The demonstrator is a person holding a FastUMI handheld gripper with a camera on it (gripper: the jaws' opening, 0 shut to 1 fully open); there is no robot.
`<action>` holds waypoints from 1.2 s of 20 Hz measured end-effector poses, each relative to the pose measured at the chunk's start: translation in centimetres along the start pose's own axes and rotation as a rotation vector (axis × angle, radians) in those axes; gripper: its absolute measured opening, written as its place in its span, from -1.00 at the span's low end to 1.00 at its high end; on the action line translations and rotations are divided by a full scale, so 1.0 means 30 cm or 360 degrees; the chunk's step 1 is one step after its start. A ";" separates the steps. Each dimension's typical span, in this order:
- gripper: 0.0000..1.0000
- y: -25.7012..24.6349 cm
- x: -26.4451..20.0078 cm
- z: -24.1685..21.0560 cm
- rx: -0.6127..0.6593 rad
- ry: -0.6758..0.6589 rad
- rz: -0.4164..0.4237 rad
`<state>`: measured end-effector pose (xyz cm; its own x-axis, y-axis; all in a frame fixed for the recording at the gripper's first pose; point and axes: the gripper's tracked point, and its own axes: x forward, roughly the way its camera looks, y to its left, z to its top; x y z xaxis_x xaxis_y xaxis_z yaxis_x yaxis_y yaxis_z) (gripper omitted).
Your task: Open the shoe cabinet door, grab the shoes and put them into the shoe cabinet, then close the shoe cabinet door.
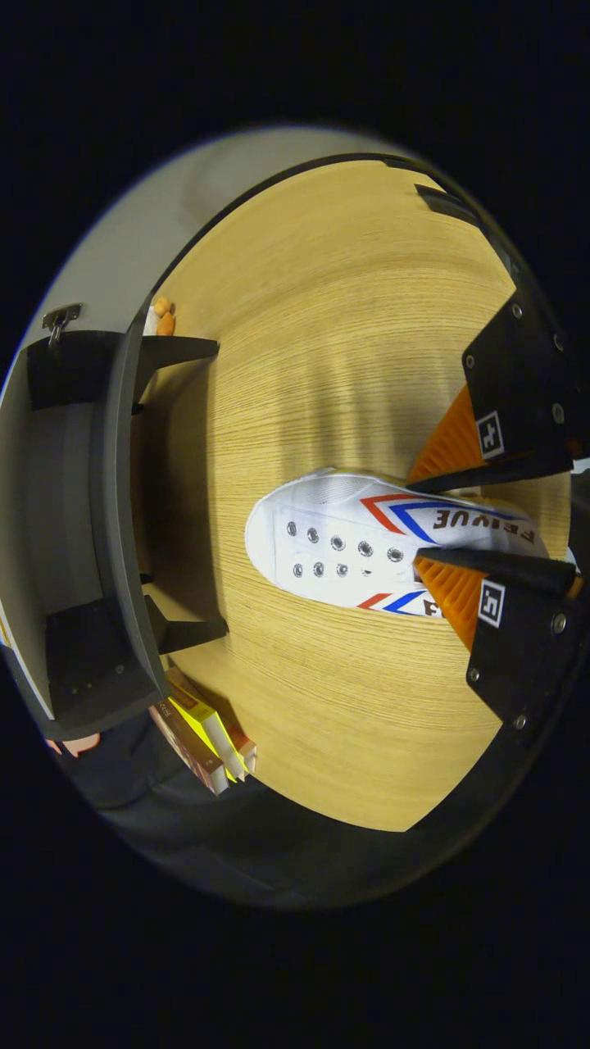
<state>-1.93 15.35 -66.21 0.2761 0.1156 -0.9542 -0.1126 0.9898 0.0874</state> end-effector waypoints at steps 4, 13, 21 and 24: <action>-0.63 -0.020 0.001 0.002 0.0067 0.0028 -0.0035; -0.87 -0.033 -0.026 0.025 0.0080 0.0042 -0.0117; -0.94 -0.039 -0.024 0.058 0.0019 -0.0063 -0.0026; -0.94 -0.050 -0.047 0.071 0.0043 -0.0099 -0.0006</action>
<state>-0.10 13.88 -64.39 0.3356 0.1158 -0.9349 -0.0856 0.9921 0.0922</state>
